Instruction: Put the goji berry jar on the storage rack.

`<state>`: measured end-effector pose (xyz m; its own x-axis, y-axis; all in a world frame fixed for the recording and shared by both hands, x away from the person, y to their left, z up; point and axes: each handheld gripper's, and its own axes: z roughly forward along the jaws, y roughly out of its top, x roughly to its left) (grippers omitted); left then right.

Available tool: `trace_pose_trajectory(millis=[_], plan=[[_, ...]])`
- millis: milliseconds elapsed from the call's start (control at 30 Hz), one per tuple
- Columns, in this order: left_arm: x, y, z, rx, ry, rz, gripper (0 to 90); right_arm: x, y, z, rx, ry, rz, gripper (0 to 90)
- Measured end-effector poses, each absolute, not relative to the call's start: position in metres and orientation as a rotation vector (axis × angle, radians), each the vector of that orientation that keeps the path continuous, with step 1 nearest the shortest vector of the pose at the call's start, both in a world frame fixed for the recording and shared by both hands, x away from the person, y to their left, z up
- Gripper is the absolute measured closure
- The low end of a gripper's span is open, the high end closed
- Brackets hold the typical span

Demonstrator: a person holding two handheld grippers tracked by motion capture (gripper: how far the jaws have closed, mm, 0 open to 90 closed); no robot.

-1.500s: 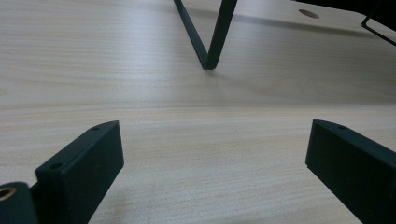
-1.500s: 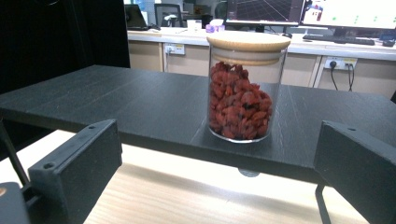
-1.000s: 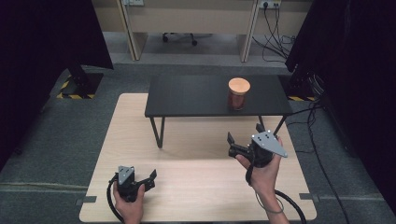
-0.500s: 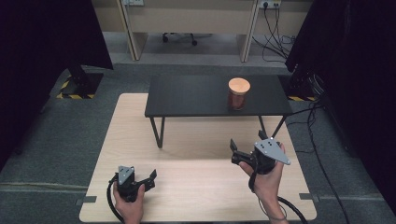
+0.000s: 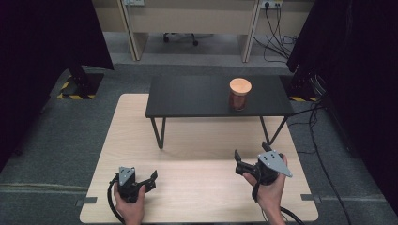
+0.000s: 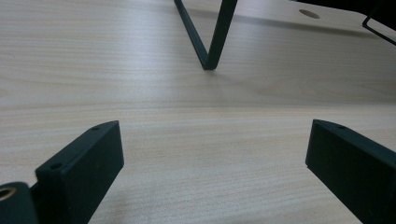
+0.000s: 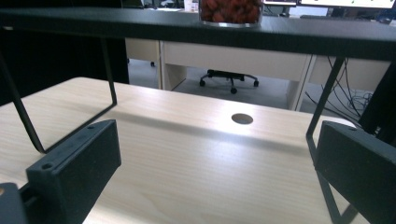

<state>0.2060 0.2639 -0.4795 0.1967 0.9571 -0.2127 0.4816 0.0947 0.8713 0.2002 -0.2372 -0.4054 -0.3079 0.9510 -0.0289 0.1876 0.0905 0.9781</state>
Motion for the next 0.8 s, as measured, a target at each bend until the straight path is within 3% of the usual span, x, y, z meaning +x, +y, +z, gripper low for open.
trace_pose_trajectory(millis=[800], plan=[[0.206, 0.264, -0.479, 1.529, 1.425, 0.635, 3.3, 0.199, -0.249, -0.462, 1.278, 1.718, 1.198, 0.9]])
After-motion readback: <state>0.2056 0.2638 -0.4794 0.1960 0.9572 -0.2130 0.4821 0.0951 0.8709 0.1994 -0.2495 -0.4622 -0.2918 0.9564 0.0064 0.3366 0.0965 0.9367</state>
